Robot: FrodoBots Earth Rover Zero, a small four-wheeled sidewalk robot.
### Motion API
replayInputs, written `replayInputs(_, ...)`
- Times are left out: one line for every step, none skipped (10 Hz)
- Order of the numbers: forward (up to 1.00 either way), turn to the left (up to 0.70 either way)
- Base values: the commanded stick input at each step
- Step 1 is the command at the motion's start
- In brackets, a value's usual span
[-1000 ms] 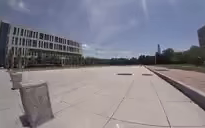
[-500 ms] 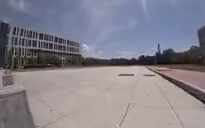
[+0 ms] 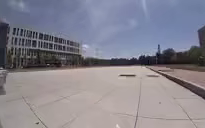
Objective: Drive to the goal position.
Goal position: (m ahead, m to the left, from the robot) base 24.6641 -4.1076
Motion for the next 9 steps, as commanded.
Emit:
replayInputs(0.69, 0.24)
replayInputs(0.69, 0.35)
replayInputs(0.69, 0.26)
replayInputs(0.69, 0.0)
replayInputs(0.69, 0.0)
replayInputs(0.69, 0.0)
replayInputs(0.69, 0.0)
replayInputs(0.69, 0.0)
replayInputs(0.69, 0.0)
